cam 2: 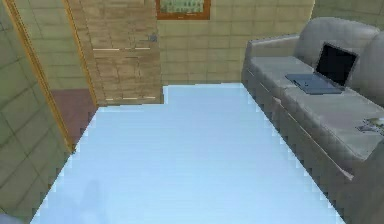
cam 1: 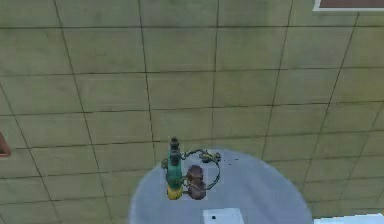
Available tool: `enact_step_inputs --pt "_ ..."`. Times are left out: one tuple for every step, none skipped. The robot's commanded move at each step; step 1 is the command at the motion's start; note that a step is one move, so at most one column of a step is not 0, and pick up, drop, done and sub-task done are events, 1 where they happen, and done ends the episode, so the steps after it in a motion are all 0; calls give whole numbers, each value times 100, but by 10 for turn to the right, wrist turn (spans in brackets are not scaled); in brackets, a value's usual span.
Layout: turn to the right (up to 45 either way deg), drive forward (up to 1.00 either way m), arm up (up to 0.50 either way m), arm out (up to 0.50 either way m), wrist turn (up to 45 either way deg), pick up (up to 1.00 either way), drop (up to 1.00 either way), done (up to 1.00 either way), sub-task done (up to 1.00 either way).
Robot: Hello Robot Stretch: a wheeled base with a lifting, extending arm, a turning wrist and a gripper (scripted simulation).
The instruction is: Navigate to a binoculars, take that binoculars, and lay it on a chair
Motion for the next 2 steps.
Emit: enact_step_inputs --pt "-450 0 0 0 0 0 0 0 0" --pt "-330 0 0 0 0 0 0 0 0"
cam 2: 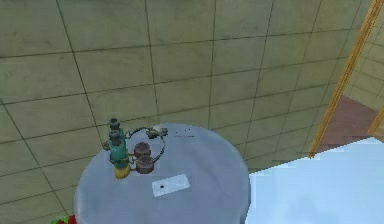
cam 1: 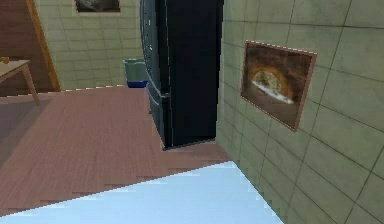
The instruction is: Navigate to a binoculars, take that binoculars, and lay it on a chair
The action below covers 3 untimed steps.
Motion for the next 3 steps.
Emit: enact_step_inputs --pt "0 0 50 0 0 0 0 0 0" --pt "0 0 38 0 0 0 0 0 0" --pt "0 0 0 30 0 0 0 0 0"
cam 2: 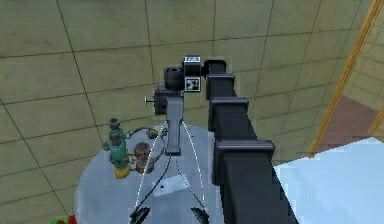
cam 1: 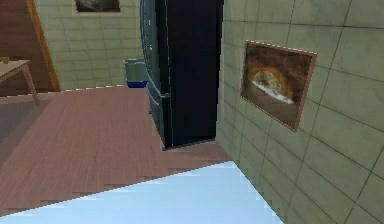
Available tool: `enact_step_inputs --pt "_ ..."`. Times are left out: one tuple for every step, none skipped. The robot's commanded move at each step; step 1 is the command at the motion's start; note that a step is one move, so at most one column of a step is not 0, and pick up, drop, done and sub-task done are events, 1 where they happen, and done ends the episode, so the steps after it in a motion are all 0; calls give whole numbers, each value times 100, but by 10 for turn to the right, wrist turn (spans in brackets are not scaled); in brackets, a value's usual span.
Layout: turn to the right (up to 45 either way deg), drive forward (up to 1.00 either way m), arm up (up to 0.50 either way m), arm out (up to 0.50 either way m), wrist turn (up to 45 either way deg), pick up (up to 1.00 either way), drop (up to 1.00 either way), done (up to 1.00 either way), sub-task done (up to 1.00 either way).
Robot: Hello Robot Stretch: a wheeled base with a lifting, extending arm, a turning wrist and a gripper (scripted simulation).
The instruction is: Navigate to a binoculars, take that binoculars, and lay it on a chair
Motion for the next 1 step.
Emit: enact_step_inputs --pt "0 0 0 0 450 0 0 0 0"
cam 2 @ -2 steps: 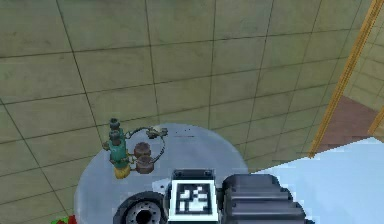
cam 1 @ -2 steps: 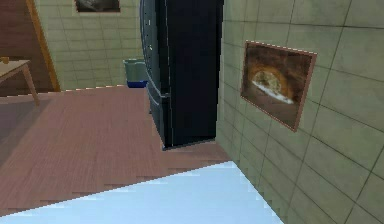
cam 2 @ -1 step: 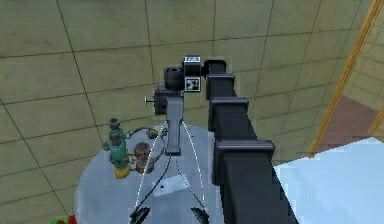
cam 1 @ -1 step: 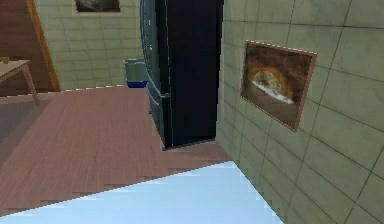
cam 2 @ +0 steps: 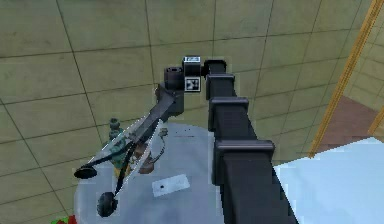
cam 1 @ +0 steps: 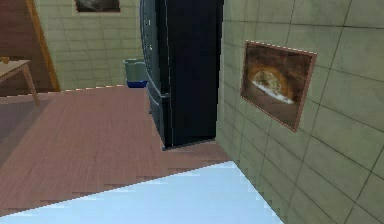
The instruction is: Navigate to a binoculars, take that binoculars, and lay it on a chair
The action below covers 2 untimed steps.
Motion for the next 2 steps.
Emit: enact_step_inputs --pt "0 0 0 0 450 0 0 0 0" --pt "0 0 0 0 450 0 0 0 0"
